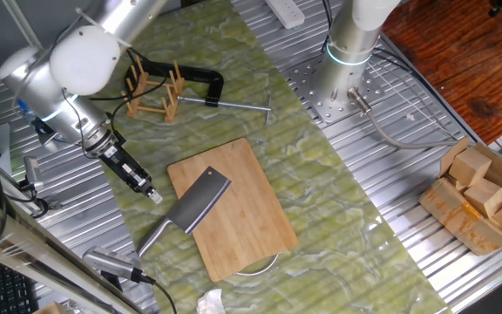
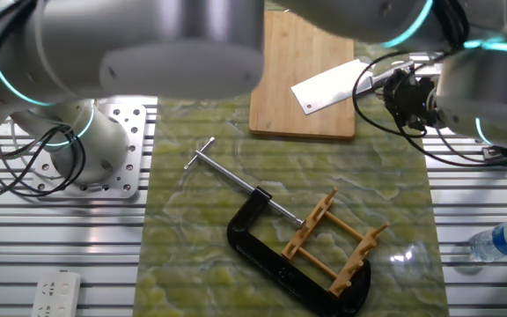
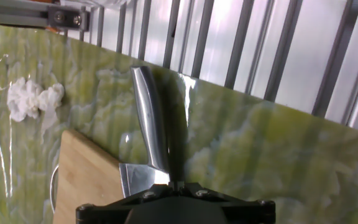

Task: Put the knife on the knife rack

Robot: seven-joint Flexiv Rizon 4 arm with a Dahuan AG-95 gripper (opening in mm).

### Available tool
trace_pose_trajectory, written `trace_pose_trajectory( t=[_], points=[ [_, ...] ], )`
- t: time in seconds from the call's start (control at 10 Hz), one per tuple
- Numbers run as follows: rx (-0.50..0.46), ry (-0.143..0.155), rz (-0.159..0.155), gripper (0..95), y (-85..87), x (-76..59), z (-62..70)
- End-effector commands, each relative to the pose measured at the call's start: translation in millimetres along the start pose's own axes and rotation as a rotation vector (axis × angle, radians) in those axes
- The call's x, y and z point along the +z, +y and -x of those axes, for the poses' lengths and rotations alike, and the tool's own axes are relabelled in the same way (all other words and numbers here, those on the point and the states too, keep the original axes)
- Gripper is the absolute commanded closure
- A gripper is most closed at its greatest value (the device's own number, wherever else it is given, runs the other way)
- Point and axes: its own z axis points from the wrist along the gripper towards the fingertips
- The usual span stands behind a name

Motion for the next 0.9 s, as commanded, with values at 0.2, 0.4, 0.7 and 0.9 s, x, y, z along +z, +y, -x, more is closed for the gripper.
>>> trace_pose_trajectory(
  t=[0.2, 0.4, 0.7, 0.9],
  points=[
    [-0.005, 0.01, 0.03, 95.0, -0.4, 0.2, -1.6],
    [0.007, 0.01, 0.053, 76.0, -0.6, 0.4, -1.8],
    [0.008, 0.01, 0.063, 76.0, -1.2, 0.8, -2.3],
    [0.009, 0.01, 0.067, 76.0, -1.4, 2.2, -2.2]
  ],
)
